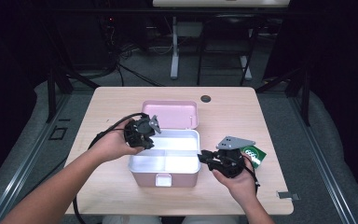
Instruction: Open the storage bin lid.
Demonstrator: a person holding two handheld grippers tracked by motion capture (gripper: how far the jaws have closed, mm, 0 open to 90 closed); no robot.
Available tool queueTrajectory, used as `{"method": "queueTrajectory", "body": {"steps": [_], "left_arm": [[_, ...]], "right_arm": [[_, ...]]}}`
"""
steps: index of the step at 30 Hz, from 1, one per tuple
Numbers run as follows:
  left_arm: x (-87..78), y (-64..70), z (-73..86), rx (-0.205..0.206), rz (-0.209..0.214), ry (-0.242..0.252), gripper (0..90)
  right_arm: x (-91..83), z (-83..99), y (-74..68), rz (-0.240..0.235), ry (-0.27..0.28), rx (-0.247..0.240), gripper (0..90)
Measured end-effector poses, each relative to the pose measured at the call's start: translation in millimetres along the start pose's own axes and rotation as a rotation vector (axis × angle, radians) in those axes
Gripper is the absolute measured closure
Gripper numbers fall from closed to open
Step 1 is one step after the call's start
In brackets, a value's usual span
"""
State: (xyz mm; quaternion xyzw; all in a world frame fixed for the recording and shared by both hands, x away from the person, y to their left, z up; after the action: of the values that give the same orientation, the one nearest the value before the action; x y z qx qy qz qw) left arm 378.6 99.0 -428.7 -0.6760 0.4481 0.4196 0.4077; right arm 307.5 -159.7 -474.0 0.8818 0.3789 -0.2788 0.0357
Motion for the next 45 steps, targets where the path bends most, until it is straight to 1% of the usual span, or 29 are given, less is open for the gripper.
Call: {"method": "queueTrajectory", "body": {"steps": [1,2,4,8,9,13,15,16,18,21,24,25,29,30,35,37,40,45], "left_arm": [[0.4,2.1,-2.3,0.016,0.004,-0.009,81.9],[0.9,3.5,-3.6,0.023,0.005,-0.011,82.0],[2.1,7.0,-7.7,0.053,0.003,-0.023,82.1],[5.5,11.9,-13.7,0.097,-0.005,-0.041,82.1],[7.0,13.3,-15.7,0.108,-0.009,-0.056,82.1],[12.8,16.1,-20.3,0.134,-0.009,-0.071,82.1],[15.9,17.0,-21.9,0.147,-0.021,-0.08,82.3],[16.6,17.2,-23.0,0.157,-0.034,-0.085,82.4],[18.3,18.1,-24.9,0.16,-0.033,-0.091,82.9],[22.1,19.3,-27.5,0.182,-0.036,-0.101,83.3],[24.6,20.2,-29.1,0.189,-0.038,-0.112,83.6],[25.9,20.5,-29.9,0.193,-0.046,-0.118,83.6],[29.5,20.7,-32.2,0.201,-0.045,-0.131,83.7],[31.0,21.0,-33.4,0.211,-0.042,-0.138,83.6],[34.8,21.5,-35.2,0.231,-0.041,-0.144,83.5],[37.0,21.6,-36.0,0.237,-0.032,-0.149,83.5],[40.3,23.0,-38.1,0.255,-0.036,-0.172,83.2],[42.6,22.9,-39.7,0.264,-0.024,-0.19,83.2]], "right_arm": [[-0.3,0.2,0.9,0.003,0.0,-0.002,74.7],[-0.9,0.2,1.8,0.004,0.002,0.001,74.7],[-1.9,0.4,3.2,0.008,0.001,0.003,74.7],[-4.3,0.7,6.8,0.015,0.006,0.015,74.7],[-5.0,0.7,7.7,0.018,0.007,0.013,74.7],[-6.6,1.1,9.7,0.021,0.008,0.02,74.7],[-6.8,1.5,10.5,0.024,0.009,0.023,74.7],[-6.7,1.7,10.9,0.025,0.008,0.024,74.7],[-6.4,2.2,11.6,0.024,0.008,0.026,74.7],[-6.0,2.6,12.5,0.025,0.008,0.025,74.7],[-6.1,2.8,13.2,0.026,0.009,0.027,74.7],[-6.1,2.8,13.2,0.026,0.009,0.027,74.7],[-6.7,3.2,14.6,0.03,0.006,0.033,74.7],[-6.7,3.3,15.1,0.03,0.009,0.034,74.6],[-6.9,3.7,15.9,0.031,0.009,0.039,74.7],[-6.7,3.6,15.8,0.031,0.009,0.042,74.7],[-6.1,3.5,15.6,0.029,0.012,0.041,74.7],[-5.8,3.7,15.6,0.029,0.01,0.042,74.7]]}}
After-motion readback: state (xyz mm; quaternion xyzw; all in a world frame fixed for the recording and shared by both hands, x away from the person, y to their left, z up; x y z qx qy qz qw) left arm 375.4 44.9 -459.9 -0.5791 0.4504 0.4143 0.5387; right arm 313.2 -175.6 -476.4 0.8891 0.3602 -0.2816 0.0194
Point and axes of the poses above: each handheld gripper's, and its own axes: x roughly forward along the jaws, z roughly out of its underside, y roughly to its right, the point moved 2 cm from there along x, roughly forward along the jaws, and after that the axes turned 1 degree about x, right-handed, at the moved point
